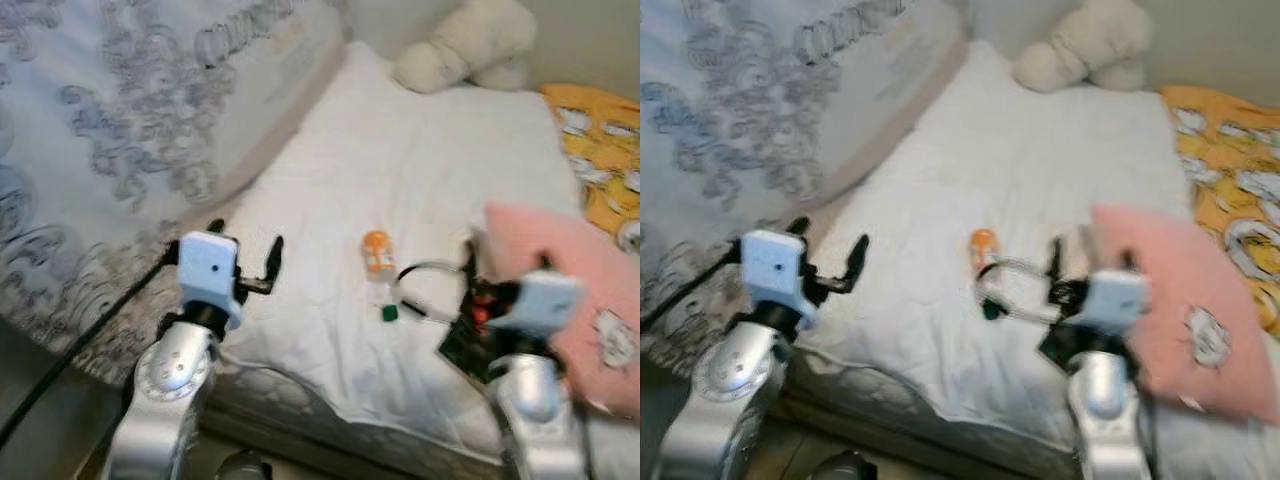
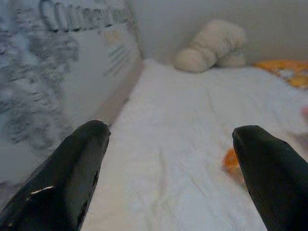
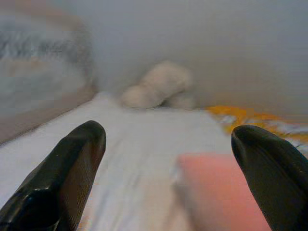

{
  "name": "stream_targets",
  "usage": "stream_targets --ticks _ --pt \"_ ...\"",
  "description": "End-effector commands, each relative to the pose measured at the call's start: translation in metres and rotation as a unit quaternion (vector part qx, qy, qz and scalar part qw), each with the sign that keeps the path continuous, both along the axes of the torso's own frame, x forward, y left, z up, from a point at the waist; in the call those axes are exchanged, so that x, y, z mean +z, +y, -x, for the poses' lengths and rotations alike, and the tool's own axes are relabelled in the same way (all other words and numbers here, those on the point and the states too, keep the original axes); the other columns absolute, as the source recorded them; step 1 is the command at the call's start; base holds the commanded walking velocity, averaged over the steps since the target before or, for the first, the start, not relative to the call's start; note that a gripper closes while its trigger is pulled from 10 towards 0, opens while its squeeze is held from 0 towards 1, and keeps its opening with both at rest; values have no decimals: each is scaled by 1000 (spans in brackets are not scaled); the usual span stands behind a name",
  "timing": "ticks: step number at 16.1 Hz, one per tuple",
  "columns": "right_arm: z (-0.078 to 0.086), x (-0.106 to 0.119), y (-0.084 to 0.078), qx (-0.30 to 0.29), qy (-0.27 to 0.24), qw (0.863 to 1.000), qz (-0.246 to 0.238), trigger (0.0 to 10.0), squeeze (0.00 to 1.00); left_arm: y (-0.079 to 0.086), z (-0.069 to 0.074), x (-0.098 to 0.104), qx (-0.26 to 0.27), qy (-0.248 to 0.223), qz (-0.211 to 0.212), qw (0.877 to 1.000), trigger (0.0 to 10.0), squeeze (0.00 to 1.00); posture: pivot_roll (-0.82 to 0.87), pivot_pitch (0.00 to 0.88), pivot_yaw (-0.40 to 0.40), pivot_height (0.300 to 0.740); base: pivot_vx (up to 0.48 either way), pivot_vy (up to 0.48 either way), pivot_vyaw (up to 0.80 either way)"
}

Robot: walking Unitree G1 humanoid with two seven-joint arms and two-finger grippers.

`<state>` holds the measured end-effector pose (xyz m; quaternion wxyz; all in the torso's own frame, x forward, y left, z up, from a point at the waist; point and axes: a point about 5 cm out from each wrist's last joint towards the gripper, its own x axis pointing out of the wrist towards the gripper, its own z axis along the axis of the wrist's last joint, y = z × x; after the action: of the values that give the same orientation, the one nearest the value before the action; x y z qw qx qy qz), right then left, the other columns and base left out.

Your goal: Clean up the room

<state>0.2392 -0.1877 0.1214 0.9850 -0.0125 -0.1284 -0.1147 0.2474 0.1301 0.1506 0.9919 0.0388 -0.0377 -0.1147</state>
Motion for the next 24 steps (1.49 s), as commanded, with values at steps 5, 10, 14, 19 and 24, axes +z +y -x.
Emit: stream_targets --ticks 5,10,14,19,24 --pt "1 0 14 31 37 998 -46 10000 0 -6 -24 7 34 -24 17 999 10000 0 155 0 -51 736 379 -149 0" --pt "-24 -18 30 82 98 989 -71 10000 0 -2 -32 5 48 -24 -11 999 10000 0 175 0 -57 736 181 0 0" --pt "-61 -13 34 71 100 988 -91 10000 0 1 -36 15 33 -50 -37 998 10000 0 224 0 -58 736 0 0 0" --pt "-123 9 19 26 145 986 -73 10000 0 2 -30 20 23 -61 -72 995 10000 0 271 0 -41 736 0 0 0" --pt "-154 30 6 -7 185 977 -105 10000 0 4 -25 21 23 -52 -85 995 10000 0 322 0 -57 736 0 0 0"
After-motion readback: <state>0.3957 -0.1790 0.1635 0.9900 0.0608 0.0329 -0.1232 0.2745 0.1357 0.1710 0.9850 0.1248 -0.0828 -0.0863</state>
